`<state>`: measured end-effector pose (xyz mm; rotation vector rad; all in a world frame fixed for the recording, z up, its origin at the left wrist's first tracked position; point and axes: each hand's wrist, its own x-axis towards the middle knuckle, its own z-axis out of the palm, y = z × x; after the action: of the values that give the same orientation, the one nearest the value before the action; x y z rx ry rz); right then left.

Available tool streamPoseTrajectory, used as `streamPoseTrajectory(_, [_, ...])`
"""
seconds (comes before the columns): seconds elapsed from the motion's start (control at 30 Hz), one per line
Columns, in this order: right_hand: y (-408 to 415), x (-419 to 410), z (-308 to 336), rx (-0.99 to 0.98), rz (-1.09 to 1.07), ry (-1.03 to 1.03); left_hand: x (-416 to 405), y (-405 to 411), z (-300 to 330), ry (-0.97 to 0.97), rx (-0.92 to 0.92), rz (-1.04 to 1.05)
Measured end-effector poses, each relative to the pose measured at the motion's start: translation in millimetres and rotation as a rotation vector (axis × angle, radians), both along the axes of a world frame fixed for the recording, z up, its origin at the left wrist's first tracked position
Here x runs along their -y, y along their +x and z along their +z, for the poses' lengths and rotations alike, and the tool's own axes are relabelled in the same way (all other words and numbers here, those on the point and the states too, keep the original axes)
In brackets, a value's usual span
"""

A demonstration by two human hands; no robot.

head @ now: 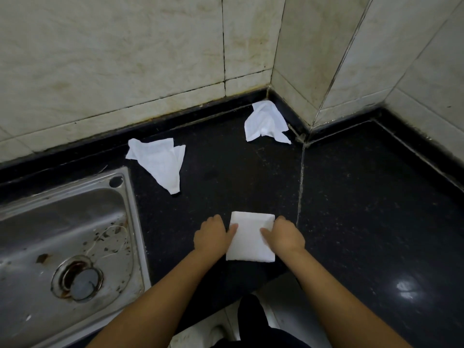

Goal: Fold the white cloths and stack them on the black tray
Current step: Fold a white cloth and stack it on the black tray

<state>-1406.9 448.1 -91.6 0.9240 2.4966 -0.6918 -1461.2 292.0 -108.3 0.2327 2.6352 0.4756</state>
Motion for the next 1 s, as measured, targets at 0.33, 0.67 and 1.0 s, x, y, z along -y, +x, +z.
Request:
streamPoseTrajectory(0.33, [-12,-11,4,-0.071,-0.076,-0.253,-15,-19,12,0.296,0.135,0.053])
streamPoseTrajectory(0.67, [59,-15,42,-0.457,-0.739,-1.006,-15,16,62,0.734,0.279,-0.01])
streamPoseTrajectory(1.0, [259,18,55,-0.929,-1.122,-0.939,-45,153,87,0.833,0.785,-0.252])
